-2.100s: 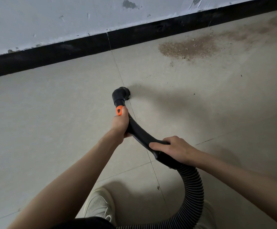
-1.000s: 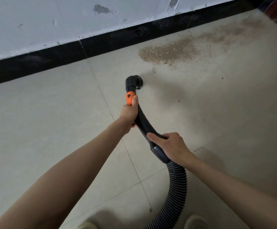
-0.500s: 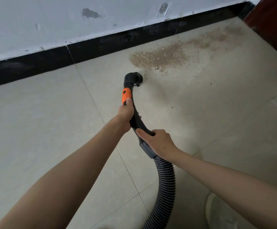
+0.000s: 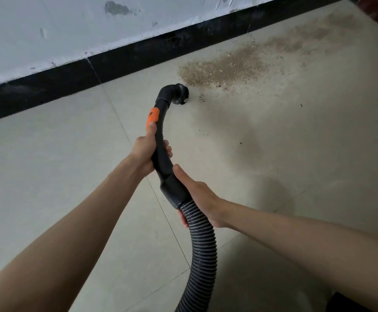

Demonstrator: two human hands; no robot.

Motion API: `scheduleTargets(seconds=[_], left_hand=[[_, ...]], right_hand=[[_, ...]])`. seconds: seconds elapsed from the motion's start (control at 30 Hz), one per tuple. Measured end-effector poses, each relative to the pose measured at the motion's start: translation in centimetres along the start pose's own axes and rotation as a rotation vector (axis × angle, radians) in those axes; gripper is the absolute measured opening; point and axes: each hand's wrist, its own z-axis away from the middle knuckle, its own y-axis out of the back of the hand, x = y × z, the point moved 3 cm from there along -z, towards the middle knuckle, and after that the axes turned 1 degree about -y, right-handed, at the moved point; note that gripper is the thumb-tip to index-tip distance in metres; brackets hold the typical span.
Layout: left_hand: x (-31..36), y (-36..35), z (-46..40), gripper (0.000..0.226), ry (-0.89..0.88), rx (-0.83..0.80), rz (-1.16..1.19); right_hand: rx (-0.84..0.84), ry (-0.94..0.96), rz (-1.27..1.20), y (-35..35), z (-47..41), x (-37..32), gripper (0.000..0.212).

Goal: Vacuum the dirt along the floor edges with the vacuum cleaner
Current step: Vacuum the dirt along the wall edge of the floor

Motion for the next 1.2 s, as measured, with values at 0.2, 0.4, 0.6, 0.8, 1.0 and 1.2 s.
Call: scheduleTargets(seconds=[0.2, 0.4, 0.6, 0.8, 1.0, 1.2], left_hand=[[1.4, -0.6, 0.7, 0.049, -0.066, 0.065, -0.053], [4.0, -3.4, 1.8, 0.048, -0.182, 0.226, -0.186], [6.2, -6.6, 3.4, 0.051, -0.260, 0.414, -0.265], [7.1, -9.2, 4.7, 0.049, -0.299, 0.498, -0.137], [1.9, -10.5, 5.5, 0.046, -0.170, 0.593, 0.163], [-6.0, -12.1, 7.0, 0.041, -0.005, 0.537, 0.355]], right_hand=[[-0.238, -0.019, 0.047, 1.2, 0.2, -1.3, 0.071], [-0.222, 0.077, 0.024, 3.4, 0.2, -3.0, 0.046], [-0.337, 0.047, 0.041, 6.3, 0.9, -5.9, 0.056], [-0.375, 0.040, 0.105, 9.5, 1.4, -7.9, 0.048], [-0.362, 0.028, 0.368, 14.7, 2.5, -8.0, 0.048], [-0.248, 0.193, 0.937, 17.0, 3.3, -5.6, 0.036]])
